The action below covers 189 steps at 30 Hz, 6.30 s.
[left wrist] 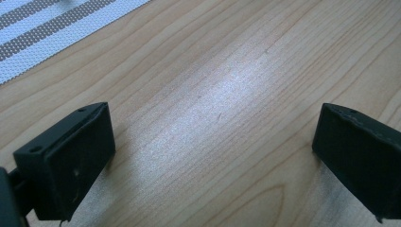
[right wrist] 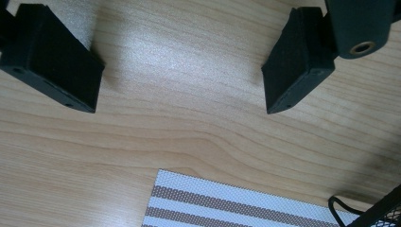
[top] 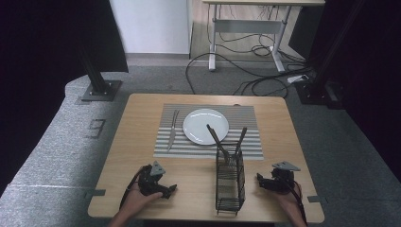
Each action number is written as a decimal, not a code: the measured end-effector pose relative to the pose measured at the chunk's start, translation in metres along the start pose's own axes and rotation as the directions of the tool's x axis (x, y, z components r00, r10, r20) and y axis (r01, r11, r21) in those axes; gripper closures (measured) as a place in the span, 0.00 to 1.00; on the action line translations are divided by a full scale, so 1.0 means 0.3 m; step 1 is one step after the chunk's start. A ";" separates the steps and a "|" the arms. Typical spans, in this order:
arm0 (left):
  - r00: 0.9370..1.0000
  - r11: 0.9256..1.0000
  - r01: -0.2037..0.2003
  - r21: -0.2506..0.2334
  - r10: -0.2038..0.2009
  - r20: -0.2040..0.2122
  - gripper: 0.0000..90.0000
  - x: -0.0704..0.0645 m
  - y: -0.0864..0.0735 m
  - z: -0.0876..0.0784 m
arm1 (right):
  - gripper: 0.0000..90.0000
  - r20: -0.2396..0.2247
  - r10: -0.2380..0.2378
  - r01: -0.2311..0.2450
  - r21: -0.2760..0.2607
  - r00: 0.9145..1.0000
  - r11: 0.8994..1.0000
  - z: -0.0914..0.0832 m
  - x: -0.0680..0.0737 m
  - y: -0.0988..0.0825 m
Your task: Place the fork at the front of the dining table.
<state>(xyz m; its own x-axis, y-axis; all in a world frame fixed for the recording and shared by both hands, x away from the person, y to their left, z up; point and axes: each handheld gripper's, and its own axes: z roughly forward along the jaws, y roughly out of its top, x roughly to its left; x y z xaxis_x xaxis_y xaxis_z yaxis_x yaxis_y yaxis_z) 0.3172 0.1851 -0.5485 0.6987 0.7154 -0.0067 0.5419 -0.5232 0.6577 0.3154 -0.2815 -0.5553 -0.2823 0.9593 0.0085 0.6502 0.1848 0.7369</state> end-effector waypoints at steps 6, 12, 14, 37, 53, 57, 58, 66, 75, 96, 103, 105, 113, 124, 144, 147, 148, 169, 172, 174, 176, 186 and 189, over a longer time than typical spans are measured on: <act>1.000 1.000 0.000 0.000 0.000 0.000 0.00 0.000 0.000 0.000 | 0.15 0.009 0.006 -0.006 0.001 1.000 1.000 -0.005 -0.001 -0.001; 1.000 1.000 0.000 0.000 0.000 0.000 0.00 0.000 0.000 0.000 | 0.17 -0.011 0.013 -0.014 -0.054 1.000 0.998 -0.048 -0.001 0.019; 1.000 1.000 -0.001 0.001 0.001 0.000 0.00 0.000 0.000 0.000 | 0.18 -0.024 0.022 -0.023 -0.079 0.999 0.997 -0.076 0.005 0.036; 1.000 1.000 -0.005 -0.004 0.005 0.005 0.00 0.001 0.003 0.004 | 0.39 -0.154 -0.041 0.000 -0.259 0.987 0.966 -0.217 0.075 0.225; 1.000 1.000 -0.004 -0.004 0.004 0.004 0.00 0.001 0.003 0.004 | 0.45 -0.217 -0.072 0.013 -0.264 0.974 0.964 -0.160 0.145 0.339; 1.000 1.000 -0.004 -0.004 0.004 0.005 0.00 0.001 0.003 0.004 | 0.47 -0.222 -0.074 0.014 -0.260 0.972 0.965 -0.153 0.152 0.351; 1.000 1.000 -0.004 -0.004 0.004 0.005 0.00 0.001 0.003 0.004 | 0.47 -0.223 -0.076 0.016 -0.259 0.972 0.966 -0.152 0.153 0.353; 1.000 1.000 -0.005 -0.004 0.005 0.004 0.00 0.001 0.003 0.004 | 0.50 -0.238 -0.094 0.032 -0.250 0.967 0.968 -0.144 0.167 0.376; 1.000 1.000 -0.005 -0.003 0.005 0.005 0.00 0.001 0.004 0.004 | 0.55 -0.263 -0.095 0.028 -0.247 0.960 0.969 -0.128 0.173 0.399; 1.000 1.000 -0.005 -0.004 0.005 0.005 0.00 0.001 0.003 0.004 | 0.83 -0.276 -0.166 0.104 -0.227 0.947 0.968 -0.088 0.211 0.408; 1.000 1.000 -0.005 -0.004 0.005 0.004 0.00 0.001 0.003 0.004 | 0.88 -0.261 -0.181 0.121 -0.232 0.948 0.965 -0.091 0.209 0.406; 1.000 1.000 -0.005 -0.004 0.005 0.004 0.00 0.001 0.003 0.004 | 0.90 -0.261 -0.183 0.122 -0.234 0.948 0.965 -0.095 0.209 0.404; 1.000 1.000 -0.005 -0.005 0.005 0.004 0.00 0.001 0.003 0.004 | 0.91 -0.272 -0.174 0.107 -0.244 0.946 0.964 -0.103 0.206 0.401; 1.000 1.000 -0.005 -0.005 0.005 0.004 0.00 0.001 0.003 0.004 | 0.96 -0.302 -0.182 0.098 -0.272 0.936 0.957 -0.122 0.226 0.409; 1.000 1.000 -0.005 -0.004 0.005 0.005 0.00 0.001 0.004 0.004 | 0.96 -0.306 -0.198 0.060 -0.409 0.931 0.911 -0.285 0.206 0.468; 1.000 1.000 -0.005 -0.004 0.005 0.005 0.00 0.001 0.003 0.004 | 0.96 -0.303 -0.196 0.052 -0.426 0.933 0.903 -0.312 0.194 0.479; 1.000 1.000 -0.005 -0.003 0.005 0.005 0.00 0.001 0.004 0.003 | 0.96 -0.303 -0.196 0.049 -0.431 0.933 0.901 -0.321 0.189 0.482; 1.000 1.000 -0.004 -0.003 0.004 0.005 0.00 0.001 0.004 0.004 | 0.96 -0.235 -0.126 0.000 -0.471 0.964 0.882 -0.372 0.065 0.500; 1.000 1.000 -0.004 -0.003 0.004 0.005 0.00 0.001 0.004 0.004 | 0.96 -0.223 -0.113 -0.003 -0.460 0.968 0.888 -0.356 0.048 0.503; 1.000 1.000 -0.005 -0.003 0.005 0.005 0.00 0.001 0.004 0.003 | 0.96 -0.219 -0.104 -0.006 -0.448 0.970 0.894 -0.342 0.039 0.503; 1.000 1.000 -0.004 -0.003 0.004 0.005 0.00 0.001 0.004 0.003 | 0.96 -0.216 -0.095 -0.011 -0.442 0.972 0.897 -0.325 0.032 0.499; 1.000 1.000 -0.004 -0.004 0.004 0.005 0.00 0.001 0.003 0.004 | 0.96 -0.222 -0.050 -0.044 -0.396 0.974 0.917 -0.228 0.004 0.461; 1.000 1.000 -0.004 -0.003 0.005 0.005 0.00 0.001 0.004 0.004 | 0.96 -0.221 -0.046 -0.044 -0.388 0.974 0.921 -0.211 0.002 0.452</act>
<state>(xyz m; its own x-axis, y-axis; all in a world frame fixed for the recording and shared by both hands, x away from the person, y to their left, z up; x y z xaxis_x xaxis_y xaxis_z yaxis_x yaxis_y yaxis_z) 0.3186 0.1843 -0.5486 0.7036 0.7106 -0.0075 0.5373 -0.5249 0.6602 0.3589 -0.2694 -0.4126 -0.4611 0.8787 0.1236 0.3377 0.0449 0.9402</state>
